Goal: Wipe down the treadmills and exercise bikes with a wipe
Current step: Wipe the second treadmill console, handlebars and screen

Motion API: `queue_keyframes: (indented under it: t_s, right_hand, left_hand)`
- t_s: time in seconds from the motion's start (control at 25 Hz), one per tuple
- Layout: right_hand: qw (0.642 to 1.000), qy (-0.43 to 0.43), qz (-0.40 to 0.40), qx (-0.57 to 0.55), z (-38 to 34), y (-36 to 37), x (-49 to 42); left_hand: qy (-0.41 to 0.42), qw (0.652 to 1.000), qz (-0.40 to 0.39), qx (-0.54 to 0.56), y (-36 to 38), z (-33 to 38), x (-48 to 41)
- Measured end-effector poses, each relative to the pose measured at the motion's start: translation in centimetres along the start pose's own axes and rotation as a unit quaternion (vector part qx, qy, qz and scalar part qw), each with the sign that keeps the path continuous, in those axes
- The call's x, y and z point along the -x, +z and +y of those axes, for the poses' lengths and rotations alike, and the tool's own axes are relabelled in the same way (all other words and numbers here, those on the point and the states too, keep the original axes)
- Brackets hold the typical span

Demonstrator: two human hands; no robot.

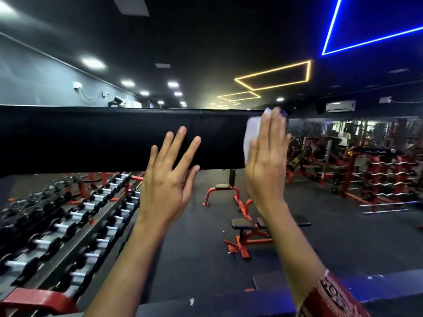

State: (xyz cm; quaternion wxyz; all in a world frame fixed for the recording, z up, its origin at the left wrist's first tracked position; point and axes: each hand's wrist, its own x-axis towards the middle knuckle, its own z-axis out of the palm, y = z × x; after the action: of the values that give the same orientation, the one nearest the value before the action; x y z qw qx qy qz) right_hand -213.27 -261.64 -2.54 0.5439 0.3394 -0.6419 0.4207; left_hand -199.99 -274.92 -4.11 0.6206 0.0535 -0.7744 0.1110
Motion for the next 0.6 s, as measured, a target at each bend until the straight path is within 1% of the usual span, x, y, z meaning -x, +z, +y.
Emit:
queue_keyframes:
  t_s: [0.04,0.08,0.12,0.2,0.24,0.28,0.32,0.36,0.4,0.44,0.48,0.52,0.6]
  right_hand:
    - [0.999,0.040,0.009,-0.019,-1.6,0.3,-1.4]
    - [0.999,0.022,-0.003,-0.024,-3.5,0.8,-2.0]
    - [0.998,-0.045,-0.032,-0.031,-5.1,1.3,-1.6]
    - [0.972,-0.209,-0.103,-0.029,-5.7,2.2,1.2]
    - [0.958,-0.255,-0.129,-0.012,-4.7,2.0,2.5]
    - [0.954,-0.269,-0.132,0.011,-3.3,1.4,3.2]
    - [0.962,-0.247,-0.113,0.025,-2.2,1.0,3.3]
    - [0.978,-0.188,-0.085,0.026,-1.6,0.8,2.8]
    - [0.993,-0.105,-0.058,0.016,-2.0,0.8,1.9]
    - [0.998,-0.043,-0.038,0.004,-3.4,1.2,0.7]
    - [0.999,-0.031,-0.038,-0.007,-5.2,1.6,-0.2]
    - [0.996,-0.075,-0.052,-0.017,-6.8,2.3,-0.4]
    - [0.973,-0.214,-0.090,-0.017,-7.5,3.1,0.5]
  left_hand:
    - [-0.013,1.000,0.006,0.006,-0.2,-0.3,0.0]
    - [-0.030,0.999,0.015,0.014,-0.5,-0.8,-0.1]
    - [-0.044,0.999,0.023,0.019,-0.8,-1.3,0.0]
    - [-0.057,0.998,0.025,0.014,-1.5,-2.6,0.3]
    - [-0.059,0.998,0.021,0.009,-1.9,-3.3,0.5]
    - [-0.062,0.998,0.020,0.005,-2.2,-4.0,0.8]
    - [-0.067,0.998,0.022,0.003,-2.6,-4.6,1.0]
    - [-0.071,0.997,0.024,0.001,-3.0,-5.1,1.0]
    - [-0.071,0.997,0.024,0.000,-3.2,-5.5,1.0]
    - [-0.067,0.997,0.022,-0.002,-3.3,-5.7,1.0]
    - [-0.065,0.998,0.020,-0.003,-3.4,-5.8,1.0]
    - [-0.066,0.998,0.020,-0.001,-3.4,-5.9,1.1]
    - [-0.068,0.997,0.021,0.003,-3.3,-5.9,1.5]
